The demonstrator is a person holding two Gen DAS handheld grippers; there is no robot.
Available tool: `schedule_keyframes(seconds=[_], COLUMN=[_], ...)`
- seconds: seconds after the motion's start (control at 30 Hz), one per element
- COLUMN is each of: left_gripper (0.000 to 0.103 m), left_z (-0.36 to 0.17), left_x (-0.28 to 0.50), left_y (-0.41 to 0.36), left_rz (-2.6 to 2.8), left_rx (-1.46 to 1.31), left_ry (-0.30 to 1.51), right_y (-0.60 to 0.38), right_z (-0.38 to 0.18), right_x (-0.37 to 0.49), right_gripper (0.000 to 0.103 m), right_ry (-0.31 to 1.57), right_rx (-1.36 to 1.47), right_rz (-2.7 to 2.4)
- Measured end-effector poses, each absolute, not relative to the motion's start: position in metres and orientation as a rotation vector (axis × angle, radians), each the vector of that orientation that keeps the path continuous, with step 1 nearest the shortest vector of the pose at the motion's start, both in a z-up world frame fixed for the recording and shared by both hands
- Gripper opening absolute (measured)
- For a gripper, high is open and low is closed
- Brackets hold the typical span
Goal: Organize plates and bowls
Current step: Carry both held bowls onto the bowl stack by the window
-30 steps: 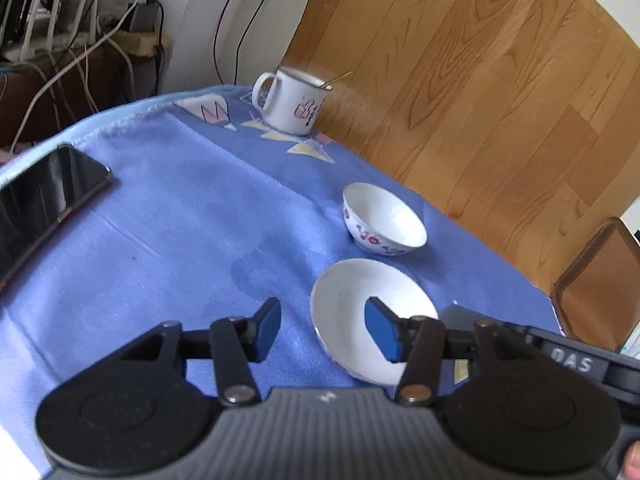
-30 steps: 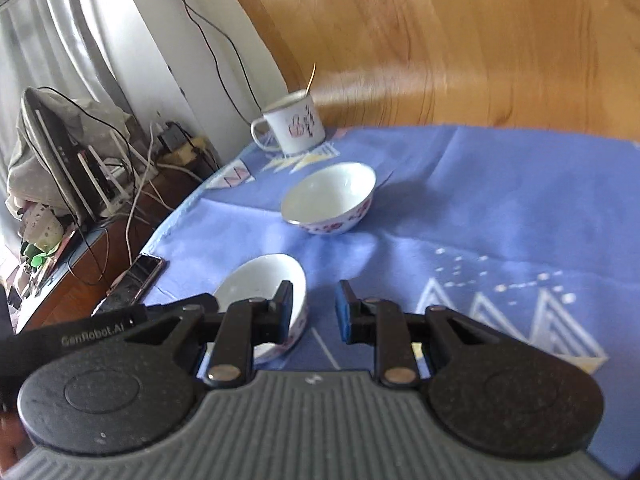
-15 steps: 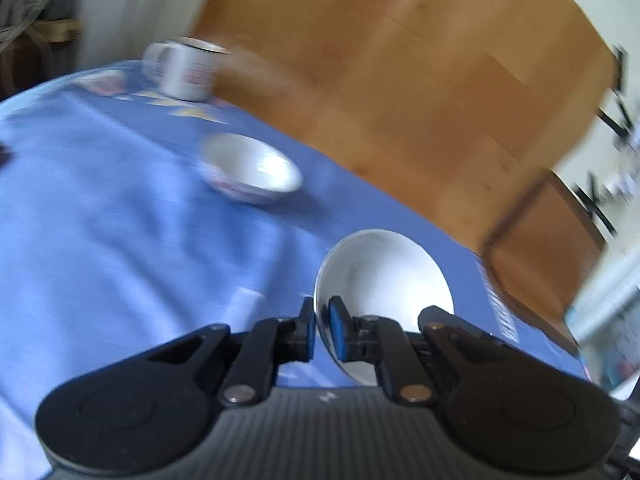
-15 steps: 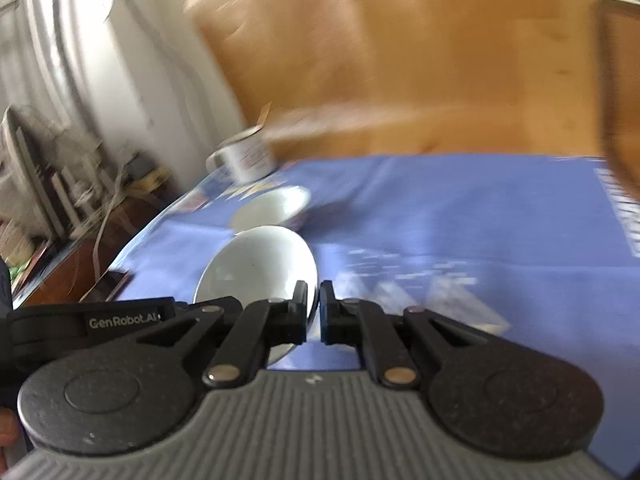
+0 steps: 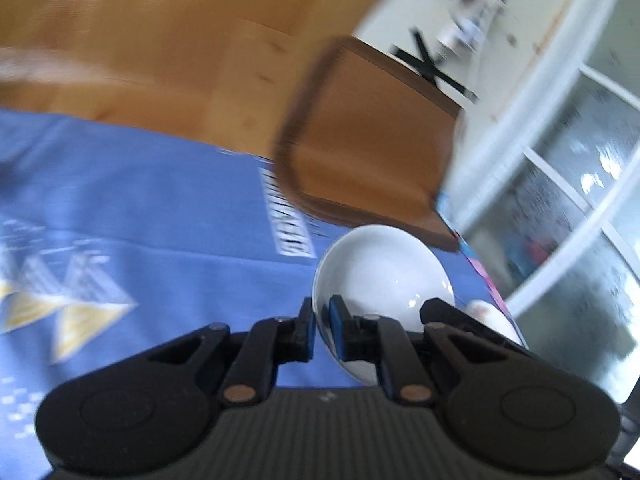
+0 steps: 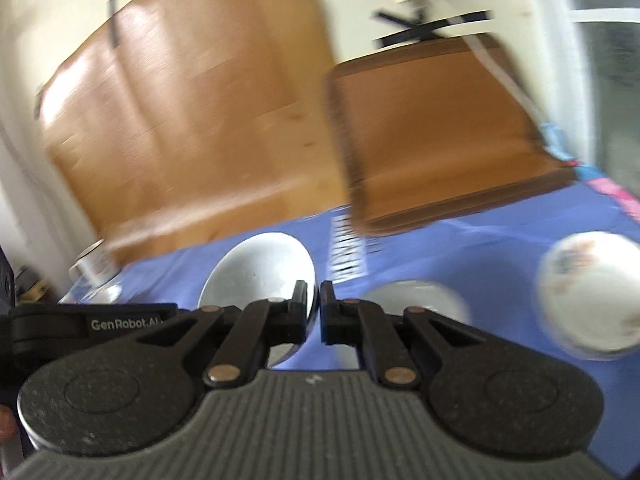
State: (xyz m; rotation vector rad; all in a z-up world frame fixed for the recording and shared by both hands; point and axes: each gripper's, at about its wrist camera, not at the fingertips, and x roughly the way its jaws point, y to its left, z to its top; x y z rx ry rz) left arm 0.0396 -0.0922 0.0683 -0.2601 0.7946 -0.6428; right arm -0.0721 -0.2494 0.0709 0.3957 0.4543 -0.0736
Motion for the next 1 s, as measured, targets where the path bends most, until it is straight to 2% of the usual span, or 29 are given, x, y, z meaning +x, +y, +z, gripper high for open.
schedule_keyframes(seconds=[0.27, 0.53, 0.73, 0.83, 1.0], left_gripper=[0.009, 0.01, 0.013, 0.021, 0.021], left_z=[0.055, 0.047, 0.056, 0.066, 0.077], left_x=[0.048, 0.053, 0.049, 0.045, 0.046], left_y=[-0.147, -0.154, -0.153, -0.147, -0.13], left_rz=[-0.676, -0.646, -0.655, -0.642, -0.623], left_rx=[-0.167, -0.124, -0.124, -0.118, -0.146], left_ry=[0.882, 0.91, 0.888, 0.838, 0.794], right_y=[-0.293, -0.294, -0.295, -0.295, -0.291], right_z=[0.048, 0.04, 0.045, 0.045, 0.049], right_x=[-0.082, -0.079, -0.079, -0.079, -0.082], right_gripper=[0.009, 0.013, 0.016, 0.016, 0.016], right_ry=[0.488, 0.48, 0.441, 0.44, 0.417], right_rx=[0.469, 0.486, 0.46, 0.455, 0.445], right_rz=[-0.155, -0.167, -0.188, -0.189, -0.19])
